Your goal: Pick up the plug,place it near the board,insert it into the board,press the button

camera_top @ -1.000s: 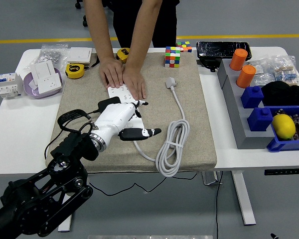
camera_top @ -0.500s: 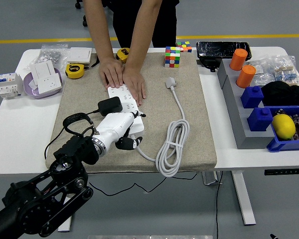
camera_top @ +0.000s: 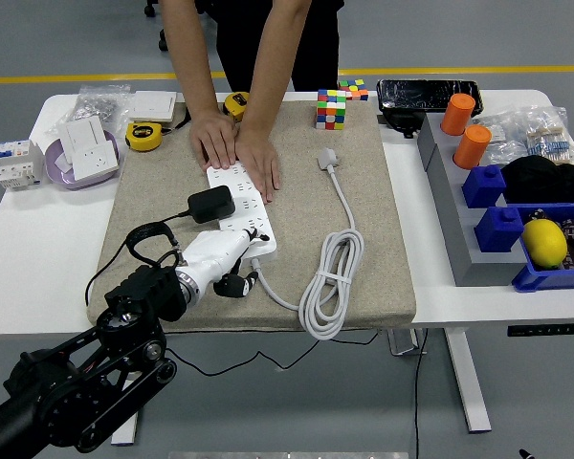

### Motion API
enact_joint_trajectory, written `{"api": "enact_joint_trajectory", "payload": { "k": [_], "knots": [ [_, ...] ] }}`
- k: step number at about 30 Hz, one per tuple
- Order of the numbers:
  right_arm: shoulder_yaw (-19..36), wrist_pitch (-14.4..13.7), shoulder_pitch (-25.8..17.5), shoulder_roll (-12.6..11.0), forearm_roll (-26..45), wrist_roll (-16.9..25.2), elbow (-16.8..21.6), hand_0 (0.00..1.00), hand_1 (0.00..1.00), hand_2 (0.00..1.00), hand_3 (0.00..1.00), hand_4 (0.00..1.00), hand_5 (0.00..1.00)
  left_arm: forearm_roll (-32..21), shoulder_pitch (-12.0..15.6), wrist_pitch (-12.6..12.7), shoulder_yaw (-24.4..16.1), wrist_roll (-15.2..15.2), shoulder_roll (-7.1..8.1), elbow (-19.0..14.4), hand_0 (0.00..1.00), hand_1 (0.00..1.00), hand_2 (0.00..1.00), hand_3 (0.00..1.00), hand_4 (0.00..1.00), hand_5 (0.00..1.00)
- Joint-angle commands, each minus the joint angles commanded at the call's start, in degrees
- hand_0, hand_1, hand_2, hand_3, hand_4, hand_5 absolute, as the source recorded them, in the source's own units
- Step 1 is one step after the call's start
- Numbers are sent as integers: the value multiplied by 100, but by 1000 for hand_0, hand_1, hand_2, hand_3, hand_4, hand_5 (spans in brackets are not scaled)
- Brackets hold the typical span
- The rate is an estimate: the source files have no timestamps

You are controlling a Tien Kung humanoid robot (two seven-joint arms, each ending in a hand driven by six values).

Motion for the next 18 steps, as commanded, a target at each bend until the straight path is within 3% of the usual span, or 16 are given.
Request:
{"api": "enact_joint_trajectory", "payload": {
  "k": [10,18],
  "knots": [
    [26,-2,-15,-2,-4,-3,0,835,751,759,790,998,954,-41,70,-42,-88,7,229,-189,159,51,146,866,627,2],
    [13,-2,-4,2,9,4,0,835,750,759,790,998,955,-52,94,-41,-69,-7,233,-143,161,51,147,860,621,2]
  ]
}}
